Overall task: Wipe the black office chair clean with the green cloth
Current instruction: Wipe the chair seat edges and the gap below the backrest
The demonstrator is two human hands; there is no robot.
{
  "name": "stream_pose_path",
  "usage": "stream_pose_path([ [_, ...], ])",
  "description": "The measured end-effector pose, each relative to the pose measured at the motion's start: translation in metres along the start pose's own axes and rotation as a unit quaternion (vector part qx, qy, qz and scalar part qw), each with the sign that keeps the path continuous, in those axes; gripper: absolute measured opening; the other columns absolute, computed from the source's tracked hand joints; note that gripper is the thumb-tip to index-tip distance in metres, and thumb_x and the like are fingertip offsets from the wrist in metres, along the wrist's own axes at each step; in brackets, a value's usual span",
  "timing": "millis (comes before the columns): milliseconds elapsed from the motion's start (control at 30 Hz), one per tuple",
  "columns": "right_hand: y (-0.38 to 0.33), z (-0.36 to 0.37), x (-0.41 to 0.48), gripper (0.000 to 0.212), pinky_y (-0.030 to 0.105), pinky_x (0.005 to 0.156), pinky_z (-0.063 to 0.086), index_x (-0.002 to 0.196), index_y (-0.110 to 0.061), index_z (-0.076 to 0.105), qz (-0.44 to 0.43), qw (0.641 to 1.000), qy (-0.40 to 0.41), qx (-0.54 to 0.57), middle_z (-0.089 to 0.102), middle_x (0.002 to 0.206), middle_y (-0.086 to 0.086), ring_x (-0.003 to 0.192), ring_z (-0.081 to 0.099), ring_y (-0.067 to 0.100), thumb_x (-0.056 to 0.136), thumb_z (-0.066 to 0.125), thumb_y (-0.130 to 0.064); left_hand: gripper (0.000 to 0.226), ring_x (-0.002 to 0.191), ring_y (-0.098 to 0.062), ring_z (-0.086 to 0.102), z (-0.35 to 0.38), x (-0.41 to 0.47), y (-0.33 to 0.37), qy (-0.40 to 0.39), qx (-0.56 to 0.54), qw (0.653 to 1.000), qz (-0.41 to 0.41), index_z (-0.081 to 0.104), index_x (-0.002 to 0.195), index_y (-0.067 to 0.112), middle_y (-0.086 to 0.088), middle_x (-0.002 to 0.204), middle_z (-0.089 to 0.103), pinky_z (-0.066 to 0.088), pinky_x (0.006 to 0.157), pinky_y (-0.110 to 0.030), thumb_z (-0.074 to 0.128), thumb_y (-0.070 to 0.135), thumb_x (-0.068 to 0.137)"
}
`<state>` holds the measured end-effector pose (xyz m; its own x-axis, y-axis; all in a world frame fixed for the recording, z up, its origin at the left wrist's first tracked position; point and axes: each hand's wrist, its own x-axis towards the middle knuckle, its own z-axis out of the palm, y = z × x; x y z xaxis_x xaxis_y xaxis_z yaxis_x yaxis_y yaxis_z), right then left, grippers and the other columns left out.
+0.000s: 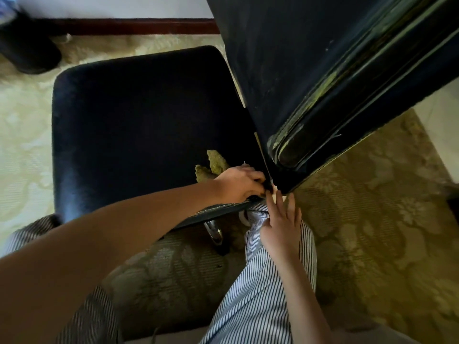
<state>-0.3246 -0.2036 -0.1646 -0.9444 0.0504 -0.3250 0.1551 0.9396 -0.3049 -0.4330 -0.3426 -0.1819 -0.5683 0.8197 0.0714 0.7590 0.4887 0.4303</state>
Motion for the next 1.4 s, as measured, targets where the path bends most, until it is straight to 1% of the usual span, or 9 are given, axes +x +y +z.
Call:
stream_pose_path([
  [67, -0.003, -0.002, 0.0, 0.07, 0.039, 0.114, -0.013, 0.151, -0.027, 0.0, -0.013, 0.999, -0.019, -0.026, -0.014, 0.157, -0.003, 0.141, -0.023, 0.019, 0.094, 0.038, -0.014, 0.033, 0.076, -0.024, 0.061, 0.003, -0.017, -0.002, -0.003, 0.002, 1.0, 0.016, 0.072, 0.09, 0.02, -0.003, 0.088, 0.064, 0.05, 0.07, -0.03, 0.041, 0.025, 0.082],
  [200, -0.005, -0.002, 0.001, 0.069, 0.04, 0.113, -0.014, 0.15, -0.029, -0.007, -0.054, 0.995, -0.043, -0.067, -0.016, 0.157, -0.004, 0.136, -0.03, 0.013, 0.096, 0.035, -0.017, 0.034, 0.076, -0.02, 0.061, 0.001, -0.049, -0.011, -0.03, 0.018, 0.999, 0.016, 0.071, 0.094, 0.021, -0.001, 0.094, 0.064, 0.054, 0.065, -0.03, 0.039, 0.026, 0.084],
  [333, -0.009, 0.003, 0.003, 0.07, 0.039, 0.113, -0.013, 0.15, -0.026, -0.007, -0.069, 0.993, -0.061, -0.069, -0.012, 0.158, -0.001, 0.143, -0.02, 0.017, 0.095, 0.035, -0.016, 0.035, 0.08, -0.017, 0.059, -0.006, -0.069, -0.022, -0.016, -0.003, 1.0, -0.006, 0.069, 0.105, 0.02, -0.003, 0.098, 0.061, 0.049, 0.069, -0.027, 0.039, 0.03, 0.09],
  [500, -0.016, 0.007, 0.006, 0.069, 0.041, 0.117, -0.008, 0.15, -0.022, -0.008, -0.057, 0.993, -0.072, -0.073, -0.013, 0.158, 0.003, 0.144, -0.017, 0.018, 0.095, 0.033, -0.016, 0.034, 0.077, -0.023, 0.06, -0.01, -0.038, -0.02, 0.089, -0.062, 0.988, -0.107, 0.069, 0.105, 0.006, -0.012, 0.095, 0.058, 0.052, 0.072, -0.03, 0.047, 0.026, 0.089],
  [700, -0.014, 0.004, 0.005, 0.07, 0.039, 0.116, -0.007, 0.15, -0.022, -0.007, -0.062, 0.991, -0.079, -0.091, -0.012, 0.158, 0.003, 0.144, -0.015, 0.02, 0.095, 0.036, -0.016, 0.034, 0.072, -0.025, 0.061, 0.001, -0.031, -0.014, 0.074, 0.008, 0.996, -0.051, 0.071, 0.101, 0.014, -0.008, 0.09, 0.062, 0.053, 0.069, -0.034, 0.043, 0.028, 0.088],
  [1000, -0.014, 0.007, 0.003, 0.073, 0.041, 0.116, -0.005, 0.149, -0.023, -0.013, -0.069, 0.988, -0.079, -0.111, -0.016, 0.157, 0.003, 0.143, -0.019, 0.019, 0.096, 0.037, -0.017, 0.03, 0.076, -0.019, 0.06, -0.002, -0.116, -0.031, 0.004, 0.025, 1.0, 0.004, 0.067, 0.107, 0.021, -0.002, 0.102, 0.059, 0.053, 0.065, -0.028, 0.043, 0.025, 0.091],
  [1133, -0.015, 0.007, 0.0, 0.071, 0.04, 0.116, -0.006, 0.149, -0.025, -0.011, -0.1, 0.987, -0.064, -0.112, -0.014, 0.158, 0.004, 0.144, -0.017, 0.02, 0.097, 0.036, -0.016, 0.051, 0.079, -0.013, 0.061, -0.013, -0.136, -0.042, 0.002, 0.039, 0.999, 0.007, 0.069, 0.106, 0.022, 0.0, 0.101, 0.059, 0.052, 0.071, -0.027, 0.022, 0.04, 0.1],
  [1267, -0.017, 0.006, -0.002, 0.068, 0.039, 0.116, -0.005, 0.15, -0.026, -0.008, -0.124, 0.983, -0.077, -0.114, -0.014, 0.158, 0.001, 0.144, -0.015, 0.02, 0.098, 0.035, -0.015, 0.049, 0.072, -0.018, 0.057, -0.013, -0.123, -0.046, 0.073, 0.04, 0.995, -0.051, 0.07, 0.103, 0.02, -0.001, 0.097, 0.053, 0.052, 0.064, -0.028, 0.025, 0.041, 0.1],
  [1400, -0.022, 0.008, -0.001, 0.069, 0.039, 0.116, -0.004, 0.15, -0.024, -0.01, -0.113, 0.982, -0.089, -0.12, -0.016, 0.157, 0.001, 0.144, -0.015, 0.018, 0.097, 0.034, -0.014, 0.038, 0.071, -0.025, 0.06, -0.004, -0.093, -0.025, 0.15, 0.034, 0.98, -0.128, 0.071, 0.101, 0.015, -0.008, 0.089, 0.058, 0.054, 0.061, -0.035, 0.039, 0.031, 0.091],
])
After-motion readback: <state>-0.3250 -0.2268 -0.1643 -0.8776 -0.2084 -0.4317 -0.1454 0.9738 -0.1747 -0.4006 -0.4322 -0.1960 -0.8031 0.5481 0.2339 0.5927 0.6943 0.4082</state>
